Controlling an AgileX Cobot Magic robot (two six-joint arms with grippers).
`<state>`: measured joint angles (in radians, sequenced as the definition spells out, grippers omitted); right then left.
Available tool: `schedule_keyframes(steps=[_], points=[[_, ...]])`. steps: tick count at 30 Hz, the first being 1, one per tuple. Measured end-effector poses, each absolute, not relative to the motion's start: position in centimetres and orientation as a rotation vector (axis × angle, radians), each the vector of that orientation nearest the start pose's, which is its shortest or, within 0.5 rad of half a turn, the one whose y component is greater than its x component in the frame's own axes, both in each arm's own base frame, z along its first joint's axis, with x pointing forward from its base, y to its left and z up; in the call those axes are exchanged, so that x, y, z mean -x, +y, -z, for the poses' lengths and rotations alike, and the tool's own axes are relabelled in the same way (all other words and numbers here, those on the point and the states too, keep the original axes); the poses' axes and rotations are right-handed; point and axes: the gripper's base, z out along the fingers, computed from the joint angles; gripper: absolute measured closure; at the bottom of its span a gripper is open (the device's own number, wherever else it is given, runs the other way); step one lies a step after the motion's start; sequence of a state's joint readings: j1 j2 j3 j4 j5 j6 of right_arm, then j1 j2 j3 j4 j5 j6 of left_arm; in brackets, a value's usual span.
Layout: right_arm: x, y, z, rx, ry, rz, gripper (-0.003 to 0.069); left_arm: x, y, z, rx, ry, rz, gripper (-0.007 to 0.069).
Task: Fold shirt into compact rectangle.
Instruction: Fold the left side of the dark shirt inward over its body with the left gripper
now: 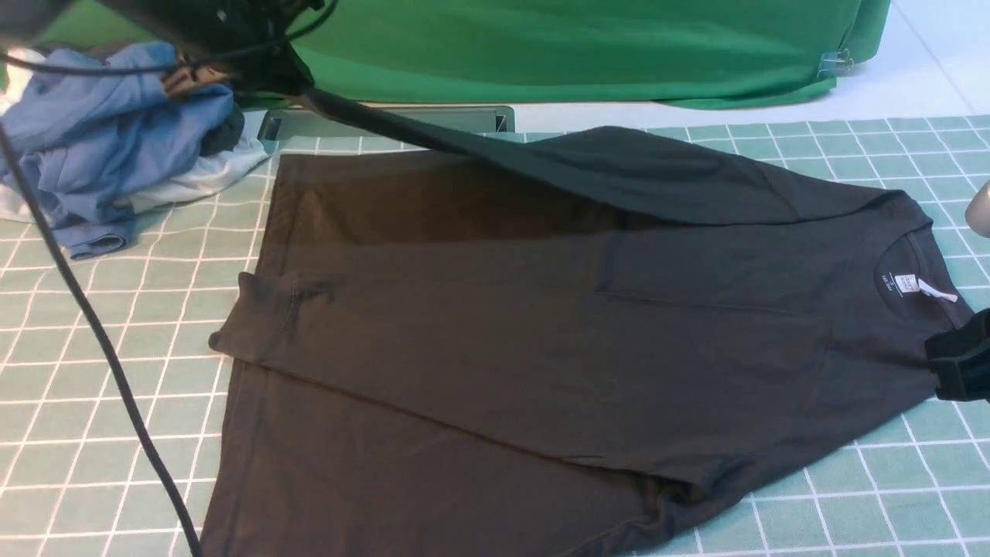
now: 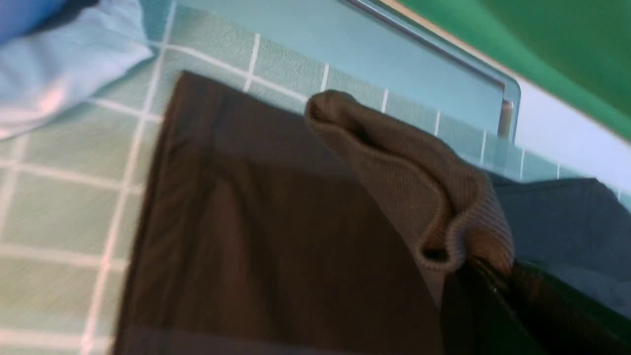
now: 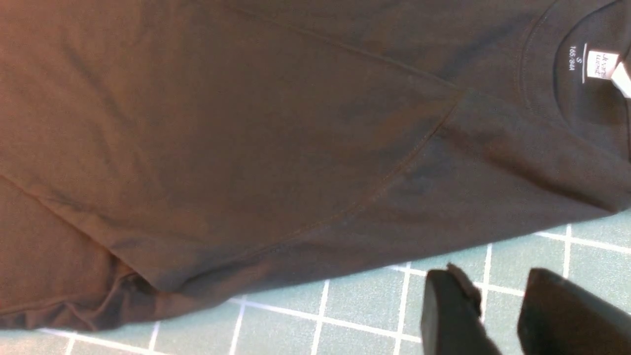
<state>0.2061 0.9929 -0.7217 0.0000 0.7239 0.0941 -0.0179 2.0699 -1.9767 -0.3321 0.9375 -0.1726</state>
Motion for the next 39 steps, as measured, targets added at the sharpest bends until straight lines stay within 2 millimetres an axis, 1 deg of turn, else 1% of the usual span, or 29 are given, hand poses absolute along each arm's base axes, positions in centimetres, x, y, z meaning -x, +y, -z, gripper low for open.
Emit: schedule_keyframes(steps=[1, 3, 5, 8, 10, 12, 14, 16, 20, 23, 24, 27, 29, 30, 32, 33, 35, 38, 39], points=[[-18.1, 3.8, -28.5, 0.139, 2.479, -0.128, 0.0422, -46.8, -3.2, -30.5, 0.317, 2.522, 0.473, 0.0606], [-18.1, 3.8, -28.5, 0.139, 2.479, -0.128, 0.0422, -45.9, -3.0, -30.2, 0.298, 2.626, 0.44, 0.0606], [-18.1, 3.8, -28.5, 0.139, 2.48, -0.128, 0.0421, -45.1, -2.9, -29.5, 0.287, 2.726, 0.408, 0.0606], [-18.0, 3.8, -28.4, 0.14, 2.488, -0.126, 0.0421, -43.7, -2.8, -28.4, 0.292, 2.813, 0.38, 0.0606], [-18.0, 3.8, -28.4, 0.14, 2.491, -0.126, 0.0421, -42.5, -2.7, -27.7, 0.301, 2.858, 0.375, 0.0606], [-18.0, 3.8, -28.4, 0.14, 2.493, -0.126, 0.0421, -40.5, -2.7, -26.4, 0.321, 2.928, 0.366, 0.0606], [-18.0, 3.8, -28.4, 0.14, 2.493, -0.126, 0.0421, -39.3, -2.6, -25.3, 0.34, 2.947, 0.356, 0.0606], [-18.0, 3.8, -28.4, 0.14, 2.493, -0.126, 0.0421, -38.6, -2.5, -23.8, 0.36, 2.94, 0.344, 0.0606], [-18.0, 3.8, -28.4, 0.14, 2.493, -0.126, 0.0421, -37.9, -2.3, -20.7, 0.401, 2.91, 0.323, 0.0601], [-18.0, 3.8, -28.4, 0.14, 2.49, -0.126, 0.0421, -37.3, -2.2, -19.6, 0.408, 2.924, 0.305, 0.0562], [-18.0, 3.8, -28.4, 0.14, 2.49, -0.126, 0.0421, -37.3, -2.2, -19.5, 0.405, 2.925, 0.3, 0.0552], [-18.0, 3.8, -28.4, 0.139, 2.488, -0.126, 0.0421, -37.0, -1.9, -19.8, 0.37, 2.947, 0.248, 0.0455], [-18.0, 3.8, -28.4, 0.139, 2.488, -0.126, 0.0421, -36.6, -1.6, -20.5, 0.335, 2.953, 0.202, 0.0382], [-18.0, 3.8, -28.4, 0.139, 2.488, -0.126, 0.0421, -36.4, -1.5, -21.2, 0.314, 2.948, 0.174, 0.0338], [-18.0, 3.8, -28.4, 0.139, 2.486, -0.127, 0.0421, -35.8, -1.3, -22.8, 0.289, 2.924, 0.146, 0.0281], [-18.0, 3.8, -28.4, 0.139, 2.486, -0.127, 0.0421, -35.8, -1.3, -22.8, 0.287, 2.927, 0.143, 0.0275], [-18.0, 3.8, -28.4, 0.139, 2.485, -0.127, 0.0421, -34.6, -1.2, -25.0, 0.27, 2.908, 0.129, 0.0216], [-18.0, 3.8, -28.4, 0.139, 2.485, -0.127, 0.0421, -33.3, -1.3, -26.4, 0.285, 2.948, 0.149, 0.02], [-18.0, 3.8, -28.4, 0.139, 2.485, -0.127, 0.0421, -32.7, -1.5, -26.8, 0.303, 2.98, 0.186, 0.0199]])
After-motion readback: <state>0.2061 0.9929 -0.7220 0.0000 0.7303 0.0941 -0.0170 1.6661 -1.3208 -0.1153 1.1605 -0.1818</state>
